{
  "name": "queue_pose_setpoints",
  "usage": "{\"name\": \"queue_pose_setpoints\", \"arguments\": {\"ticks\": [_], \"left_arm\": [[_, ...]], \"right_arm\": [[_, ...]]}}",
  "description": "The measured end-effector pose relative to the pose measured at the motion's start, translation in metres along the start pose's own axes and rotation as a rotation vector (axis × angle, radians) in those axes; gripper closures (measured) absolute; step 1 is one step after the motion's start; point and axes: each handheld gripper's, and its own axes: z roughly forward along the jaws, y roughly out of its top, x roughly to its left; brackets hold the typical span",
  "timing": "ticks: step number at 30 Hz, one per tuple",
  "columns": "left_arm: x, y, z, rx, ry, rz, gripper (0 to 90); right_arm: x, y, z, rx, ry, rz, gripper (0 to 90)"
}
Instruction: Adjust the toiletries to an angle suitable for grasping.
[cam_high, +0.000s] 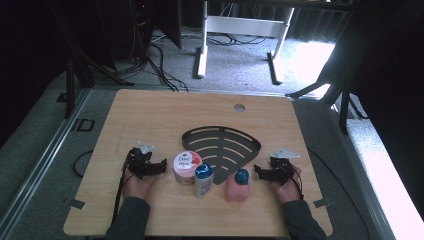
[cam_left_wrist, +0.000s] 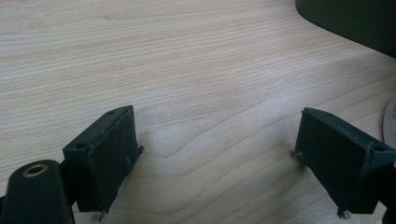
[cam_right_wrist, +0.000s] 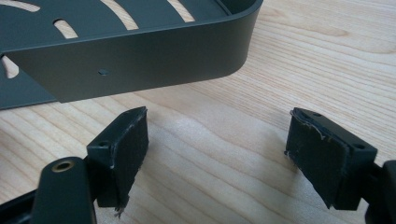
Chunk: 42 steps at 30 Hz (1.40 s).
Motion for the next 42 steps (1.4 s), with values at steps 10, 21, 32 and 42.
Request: {"name": "queue_pose_setpoints", "arguments": {"ticks": [10,21,32,42], "left_arm": [[0.001,-0.001,-0.001,-0.01,-0.03,0.03,16.6],[-0.005,0.001,-0.013,-0.03,0.03,0.066,61.4],[-0.005,0.003,-0.019,0.006,-0.105,0.037,77.4],[-0.016,0.013,-0.037,-0.021,-0.193,0.075,90.0]], "right_arm": [[0.0,0.0,0.0,0.001,0.0,0.001,20.6],[0.0,0.0,0.0,0.0,0.0,0.001,20.6],[0.0,0.0,0.0,0.0,0.001,0.001,20.4],[0.0,0.0,0.0,0.0,0.001,0.001,20.4]]}}
